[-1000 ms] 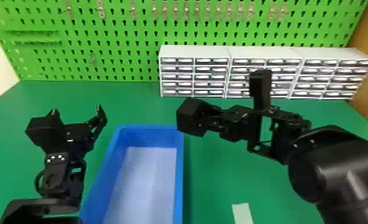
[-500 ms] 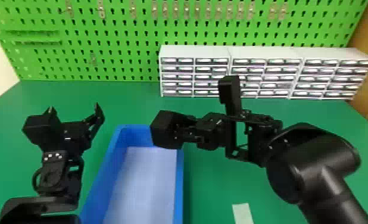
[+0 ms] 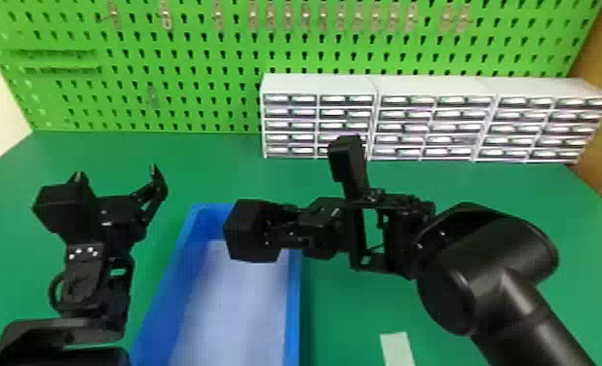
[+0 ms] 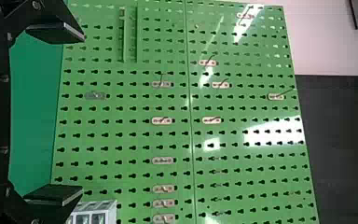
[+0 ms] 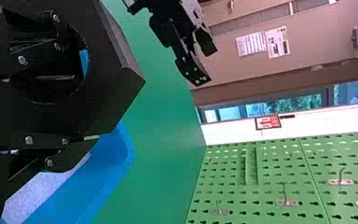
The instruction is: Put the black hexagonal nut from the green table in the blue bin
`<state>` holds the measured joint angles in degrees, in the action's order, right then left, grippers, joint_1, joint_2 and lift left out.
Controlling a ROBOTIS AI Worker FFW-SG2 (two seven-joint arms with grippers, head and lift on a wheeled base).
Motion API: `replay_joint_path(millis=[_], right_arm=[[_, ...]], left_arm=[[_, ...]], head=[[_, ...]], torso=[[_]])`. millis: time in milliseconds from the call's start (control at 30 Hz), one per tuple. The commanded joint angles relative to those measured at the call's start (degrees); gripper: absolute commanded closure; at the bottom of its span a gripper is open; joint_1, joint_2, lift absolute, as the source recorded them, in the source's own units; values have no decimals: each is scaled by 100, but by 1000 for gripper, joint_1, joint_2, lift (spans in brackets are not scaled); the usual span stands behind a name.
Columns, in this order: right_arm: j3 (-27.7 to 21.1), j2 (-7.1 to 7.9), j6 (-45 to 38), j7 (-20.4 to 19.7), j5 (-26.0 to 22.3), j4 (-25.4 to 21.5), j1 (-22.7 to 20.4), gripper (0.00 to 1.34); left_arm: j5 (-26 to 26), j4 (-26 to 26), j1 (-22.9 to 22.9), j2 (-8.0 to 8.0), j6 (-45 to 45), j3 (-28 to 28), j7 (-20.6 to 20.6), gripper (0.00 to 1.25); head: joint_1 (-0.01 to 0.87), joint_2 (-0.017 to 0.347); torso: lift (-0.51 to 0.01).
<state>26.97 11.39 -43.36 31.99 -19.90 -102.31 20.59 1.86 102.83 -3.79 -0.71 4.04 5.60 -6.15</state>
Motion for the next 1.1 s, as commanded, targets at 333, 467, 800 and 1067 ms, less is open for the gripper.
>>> replay_joint_path(millis=[333, 467, 800, 1067], right_arm=[[230, 21, -76, 9, -5, 124, 112, 1133], [265, 38, -76, 9, -5, 132, 129, 1133], [362, 56, -208, 9, -5, 132, 200, 1133], [432, 74, -225, 9, 12, 132, 235, 450]], left_arm=[[16, 0, 19, -8, 0, -32, 0, 140], [25, 0, 27, -8, 0, -32, 0, 140], [43, 0, 27, -8, 0, -41, 0, 140], [43, 0, 54, -8, 0, -50, 0, 140]], head=[[657, 57], [657, 57], [657, 57], [657, 57]], torso=[[-95], [-95], [-95], [-95]])
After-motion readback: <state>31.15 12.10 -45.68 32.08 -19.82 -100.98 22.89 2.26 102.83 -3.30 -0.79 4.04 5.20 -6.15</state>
